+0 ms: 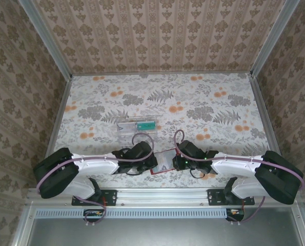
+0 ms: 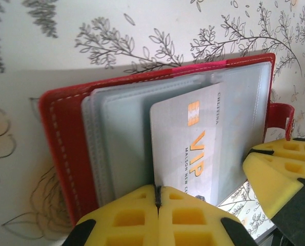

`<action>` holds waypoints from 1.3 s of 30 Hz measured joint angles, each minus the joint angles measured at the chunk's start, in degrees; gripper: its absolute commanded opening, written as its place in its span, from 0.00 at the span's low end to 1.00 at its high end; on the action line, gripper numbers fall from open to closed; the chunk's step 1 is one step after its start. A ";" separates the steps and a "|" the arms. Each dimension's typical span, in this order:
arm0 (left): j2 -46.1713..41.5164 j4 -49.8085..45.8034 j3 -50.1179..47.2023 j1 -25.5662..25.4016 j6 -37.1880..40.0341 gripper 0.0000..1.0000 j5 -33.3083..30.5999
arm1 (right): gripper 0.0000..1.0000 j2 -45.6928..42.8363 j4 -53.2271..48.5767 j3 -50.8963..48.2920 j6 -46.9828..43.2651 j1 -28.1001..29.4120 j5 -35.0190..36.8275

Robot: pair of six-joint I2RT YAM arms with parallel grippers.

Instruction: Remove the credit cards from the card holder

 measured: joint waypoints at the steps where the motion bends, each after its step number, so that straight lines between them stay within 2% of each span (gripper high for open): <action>1: -0.74 -0.42 -0.44 0.00 0.00 0.00 -0.20 | 0.16 0.00 0.00 0.00 0.00 0.00 0.00; 7: -5.42 -4.28 -2.23 0.00 0.00 0.00 -1.18 | 0.16 -0.02 0.00 0.00 0.02 0.00 0.02; 14: -14.93 -10.86 -3.69 0.02 0.04 0.00 -3.15 | 0.19 -0.68 -0.57 0.00 0.02 0.00 0.28; 19: -22.23 -16.41 -3.50 0.02 1.75 0.00 -5.20 | 0.27 -3.41 -2.78 -0.26 -0.20 0.00 0.72; 21: -24.17 -19.04 -2.89 0.09 3.32 0.00 -5.95 | 0.39 -5.29 -3.85 -0.26 -0.42 0.00 1.03; 23: -25.35 -22.34 -1.38 0.42 5.60 0.00 -6.62 | 0.44 -7.50 -4.74 -0.26 -1.27 0.00 1.60; 29: -24.96 -33.66 10.12 0.81 16.96 0.00 -9.05 | 0.69 -13.49 -7.85 0.13 -3.61 0.00 2.86; 31: -23.21 -36.72 15.04 0.81 21.70 0.00 -9.66 | 0.85 -15.93 -8.52 0.15 -4.20 0.00 3.69; 32: -22.21 -37.92 17.11 0.81 23.82 0.00 -10.03 | 0.98 -17.00 -8.90 0.17 -4.55 0.00 4.17; 39: -12.37 -49.16 30.67 0.81 41.11 0.00 -15.04 | 1.00 -24.87 -11.76 0.17 -5.68 0.00 7.58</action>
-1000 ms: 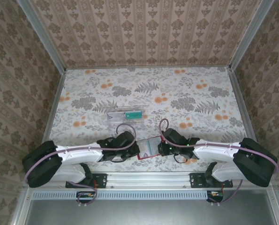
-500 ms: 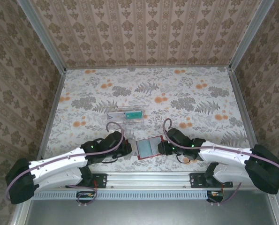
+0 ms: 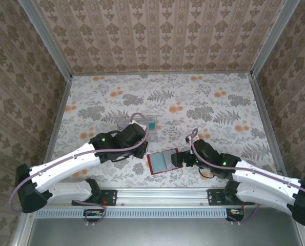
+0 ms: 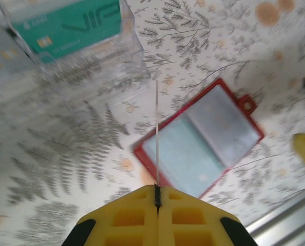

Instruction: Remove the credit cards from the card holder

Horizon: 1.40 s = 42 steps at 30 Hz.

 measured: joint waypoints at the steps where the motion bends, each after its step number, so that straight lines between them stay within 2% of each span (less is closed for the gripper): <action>1: 1.60 -1.60 1.95 0.00 2.78 0.00 -1.22 | 1.00 -1.07 -0.37 0.00 -0.13 -0.07 0.42; 6: 7.06 -6.19 8.35 0.00 15.28 0.00 -7.54 | 1.00 -5.07 -1.20 -0.17 -0.48 -0.35 1.92; 13: 7.69 -7.37 8.37 0.33 35.41 0.00 -16.28 | 1.00 -6.49 -1.33 -1.25 -0.87 -0.90 2.60; 19: 5.97 -6.88 4.22 1.40 50.95 0.00 -20.59 | 1.00 -6.49 -1.11 -2.25 -1.70 -1.16 2.71; 25: 3.37 -4.17 0.74 6.21 63.08 0.00 -20.94 | 1.00 -6.56 -0.44 -3.08 -2.12 -1.92 2.56; 32: 2.64 1.16 -2.21 10.54 73.42 0.00 -19.15 | 1.00 -6.84 0.37 -3.65 -2.16 -3.02 1.38; 42: 6.58 6.25 -3.52 14.34 79.52 0.00 -16.90 | 1.00 -6.84 1.22 -4.09 -2.14 -4.31 0.04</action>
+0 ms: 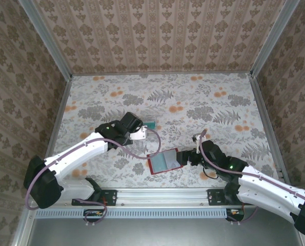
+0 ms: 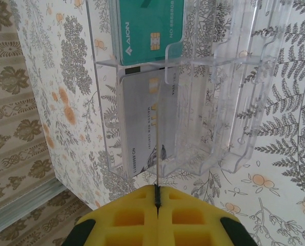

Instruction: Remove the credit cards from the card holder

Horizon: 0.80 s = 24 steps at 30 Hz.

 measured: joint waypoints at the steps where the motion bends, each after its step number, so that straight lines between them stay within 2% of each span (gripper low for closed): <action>1: 0.00 0.63 -0.20 0.28 0.37 0.00 0.13 | 1.00 0.02 0.07 -0.02 0.00 -0.04 -0.02; 24: 3.50 8.22 -2.05 3.26 2.49 0.00 2.21 | 1.00 0.74 0.28 -0.74 0.02 -1.03 -1.55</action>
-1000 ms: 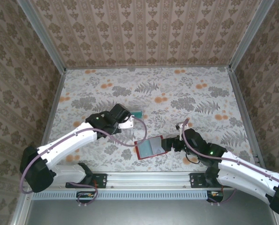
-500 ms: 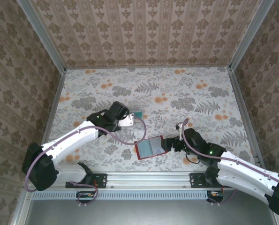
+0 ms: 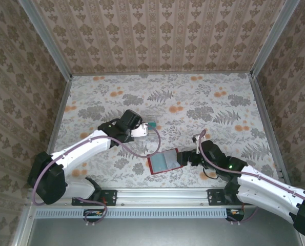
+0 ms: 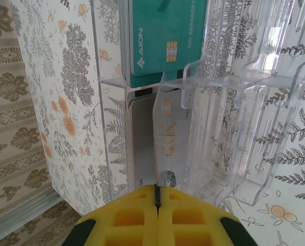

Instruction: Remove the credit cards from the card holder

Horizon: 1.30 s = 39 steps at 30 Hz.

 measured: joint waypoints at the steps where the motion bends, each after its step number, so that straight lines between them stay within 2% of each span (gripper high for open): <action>1: 0.00 0.28 -0.31 0.11 0.04 0.00 -0.13 | 1.00 -0.02 -0.02 0.00 0.00 -0.04 -0.07; 15: -0.48 -0.22 -0.59 2.12 0.26 0.00 -0.55 | 1.00 -0.76 0.02 -0.98 0.02 -0.44 -0.94; 31: -1.75 0.11 -1.20 2.23 0.87 0.00 -1.33 | 1.00 -0.74 1.27 -1.36 0.02 -0.70 -1.44; 39: 1.38 0.76 -1.20 2.23 0.83 0.00 -1.33 | 1.00 -0.76 1.27 -1.51 0.02 -0.70 -1.49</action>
